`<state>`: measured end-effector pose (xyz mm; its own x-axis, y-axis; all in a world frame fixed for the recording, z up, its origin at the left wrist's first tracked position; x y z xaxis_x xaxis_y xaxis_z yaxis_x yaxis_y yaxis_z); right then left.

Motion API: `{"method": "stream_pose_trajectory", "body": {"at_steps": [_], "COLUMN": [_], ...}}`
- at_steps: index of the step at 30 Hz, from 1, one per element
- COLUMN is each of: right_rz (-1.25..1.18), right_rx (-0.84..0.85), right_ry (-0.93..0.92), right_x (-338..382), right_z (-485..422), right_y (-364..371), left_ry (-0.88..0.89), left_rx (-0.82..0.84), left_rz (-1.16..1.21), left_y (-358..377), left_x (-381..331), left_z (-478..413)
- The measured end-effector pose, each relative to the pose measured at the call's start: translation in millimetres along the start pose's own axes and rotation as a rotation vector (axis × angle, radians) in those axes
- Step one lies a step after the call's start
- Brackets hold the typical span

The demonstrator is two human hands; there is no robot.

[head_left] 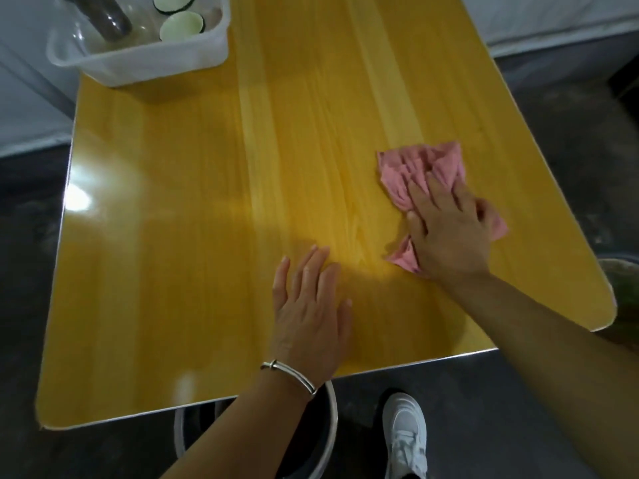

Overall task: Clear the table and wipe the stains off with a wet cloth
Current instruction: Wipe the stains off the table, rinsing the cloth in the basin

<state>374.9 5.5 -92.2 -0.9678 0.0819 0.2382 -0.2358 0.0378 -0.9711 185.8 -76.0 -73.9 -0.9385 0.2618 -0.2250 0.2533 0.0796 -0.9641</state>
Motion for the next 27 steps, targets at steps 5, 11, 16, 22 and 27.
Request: {"method": "stream_pose_trajectory", "body": {"at_steps": [5,11,16,22,27], "right_rz": [0.040,-0.016,-0.006,-0.021,0.020], "right_rx": [0.068,0.143,0.059,0.066,0.080], "right_ry": [-0.294,-0.610,-0.163,0.032,-0.156], "right_x": [62.4,32.6,-55.9,-53.7,-74.5], "right_z": [61.6,97.0,76.4,60.8,46.7], "right_y": [13.1,9.0,-16.0,-21.1,-27.5], "left_ry": [0.009,0.111,0.152,0.164,0.156], "left_rx": [-0.046,-0.036,0.067,0.060,0.062], "left_rz": [0.040,0.112,0.125,0.085,0.103], "left_y": [-0.6,2.1,16.6,26.9,36.4], "left_x": [-17.2,-44.0,-97.3,-134.2,-129.9], "left_z": [3.8,12.3,-9.3,-44.8,-46.3]}}
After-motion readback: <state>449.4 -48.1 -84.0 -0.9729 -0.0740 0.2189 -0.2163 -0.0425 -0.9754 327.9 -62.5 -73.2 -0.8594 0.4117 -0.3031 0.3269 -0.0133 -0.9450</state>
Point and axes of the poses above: each hand's wrist, its own z-axis away from the middle knuckle, its own y-axis out of the palm, x = y × z, the point moved 4 cm from there along -z, towards the middle knuckle, and after that the axes turned 5 degrees about -z, right-handed, at the moved point
